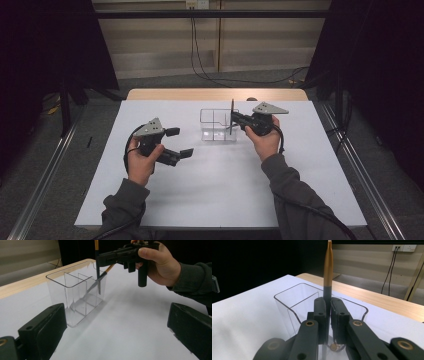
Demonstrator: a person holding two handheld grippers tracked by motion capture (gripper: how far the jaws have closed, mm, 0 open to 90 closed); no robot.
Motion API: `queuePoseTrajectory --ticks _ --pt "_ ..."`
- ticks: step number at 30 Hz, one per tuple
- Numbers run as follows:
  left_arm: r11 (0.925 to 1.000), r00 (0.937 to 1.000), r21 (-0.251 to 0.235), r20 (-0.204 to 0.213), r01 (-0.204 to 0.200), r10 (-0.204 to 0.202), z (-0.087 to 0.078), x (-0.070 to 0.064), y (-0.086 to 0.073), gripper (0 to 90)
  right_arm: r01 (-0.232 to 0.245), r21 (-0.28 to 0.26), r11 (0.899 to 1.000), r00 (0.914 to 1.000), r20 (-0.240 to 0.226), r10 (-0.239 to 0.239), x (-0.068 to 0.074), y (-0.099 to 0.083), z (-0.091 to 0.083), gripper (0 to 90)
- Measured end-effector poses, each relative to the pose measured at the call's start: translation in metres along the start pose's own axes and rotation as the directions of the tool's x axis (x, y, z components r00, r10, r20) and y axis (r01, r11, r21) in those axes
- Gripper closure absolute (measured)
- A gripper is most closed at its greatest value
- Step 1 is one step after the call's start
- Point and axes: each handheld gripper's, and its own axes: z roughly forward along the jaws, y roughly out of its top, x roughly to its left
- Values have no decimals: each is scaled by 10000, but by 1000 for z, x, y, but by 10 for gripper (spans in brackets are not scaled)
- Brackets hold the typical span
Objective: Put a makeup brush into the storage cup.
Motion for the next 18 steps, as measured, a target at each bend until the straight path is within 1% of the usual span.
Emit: queuePoseTrajectory --ticks 10,16,18 --pt "10000 10000 1 4 14 -14 0 0 0 20 9 81 10000 10000 -60 -8 0 -2 0 837" --pt "10000 10000 -11 17 20 -20 0 0 0 20 31 110 9999 10000 0 -31 0 -3 0 837" --pt "10000 10000 21 9 9 -9 0 0 0 20 48 157 9999 10000 -60 -47 0 -3 0 837"
